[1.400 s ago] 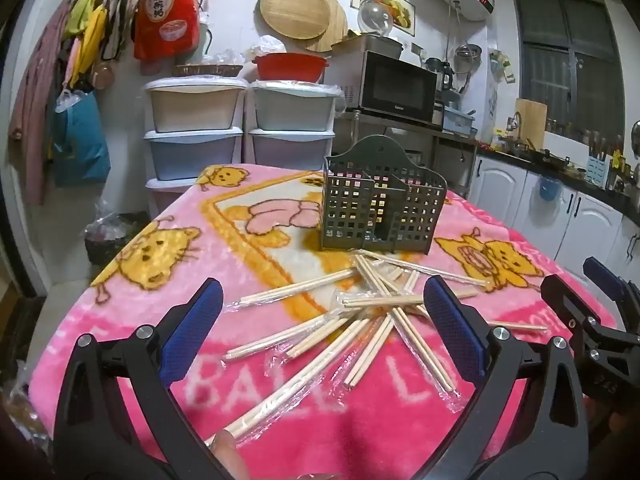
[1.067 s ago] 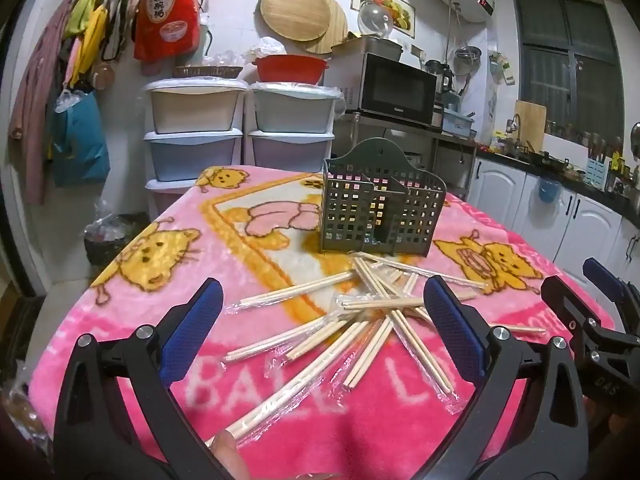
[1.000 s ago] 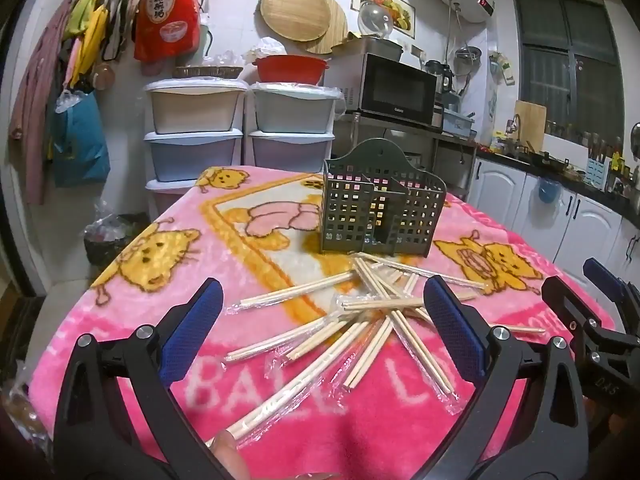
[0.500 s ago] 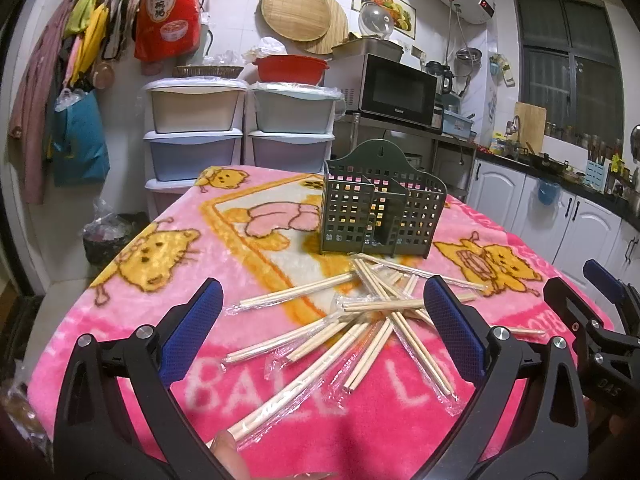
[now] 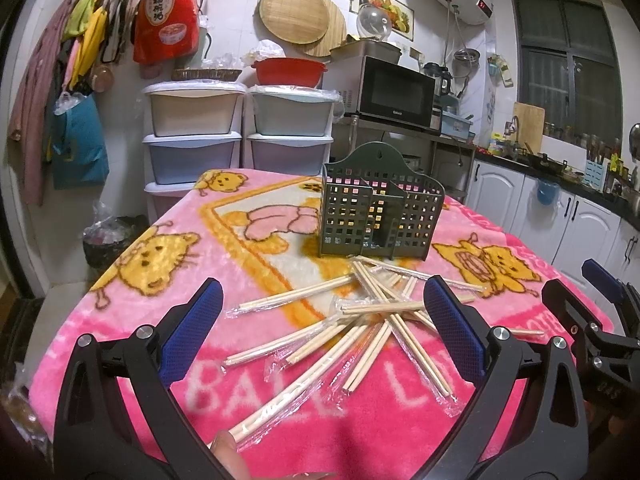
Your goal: Organize utensils
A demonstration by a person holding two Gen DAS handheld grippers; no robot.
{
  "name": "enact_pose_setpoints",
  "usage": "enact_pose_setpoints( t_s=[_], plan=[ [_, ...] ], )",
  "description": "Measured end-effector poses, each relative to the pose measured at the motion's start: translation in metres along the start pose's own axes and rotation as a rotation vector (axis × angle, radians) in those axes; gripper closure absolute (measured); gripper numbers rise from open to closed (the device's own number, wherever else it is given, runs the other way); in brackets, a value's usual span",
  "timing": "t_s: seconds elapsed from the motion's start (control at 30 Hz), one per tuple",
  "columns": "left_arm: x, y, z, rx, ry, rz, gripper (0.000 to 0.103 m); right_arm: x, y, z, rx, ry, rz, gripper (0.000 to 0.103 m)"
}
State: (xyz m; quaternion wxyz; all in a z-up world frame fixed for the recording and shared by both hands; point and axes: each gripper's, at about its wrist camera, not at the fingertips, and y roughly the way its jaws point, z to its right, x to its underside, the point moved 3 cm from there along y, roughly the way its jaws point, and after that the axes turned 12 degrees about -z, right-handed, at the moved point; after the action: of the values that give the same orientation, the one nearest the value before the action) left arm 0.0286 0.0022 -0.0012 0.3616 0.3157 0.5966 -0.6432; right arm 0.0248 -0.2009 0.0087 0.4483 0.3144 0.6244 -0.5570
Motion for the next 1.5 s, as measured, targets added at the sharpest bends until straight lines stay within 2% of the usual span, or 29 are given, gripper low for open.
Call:
enact_pose_setpoints(
  t_s=[0.77, 1.17, 1.5],
  plan=[
    [-0.001, 0.000, -0.002, 0.000, -0.006, 0.007, 0.010, 0.000, 0.002, -0.002, -0.006, -0.020, -0.005, 0.006],
    [-0.004, 0.014, -0.037, -0.053, -0.071, -0.037, 0.010, -0.002, 0.027, -0.034, -0.116, -0.162, -0.114, 0.006],
    [-0.010, 0.036, -0.070, -0.081, -0.103, -0.147, 0.010, -0.018, 0.050, -0.069, -0.212, -0.256, -0.181, 0.006]
  ],
)
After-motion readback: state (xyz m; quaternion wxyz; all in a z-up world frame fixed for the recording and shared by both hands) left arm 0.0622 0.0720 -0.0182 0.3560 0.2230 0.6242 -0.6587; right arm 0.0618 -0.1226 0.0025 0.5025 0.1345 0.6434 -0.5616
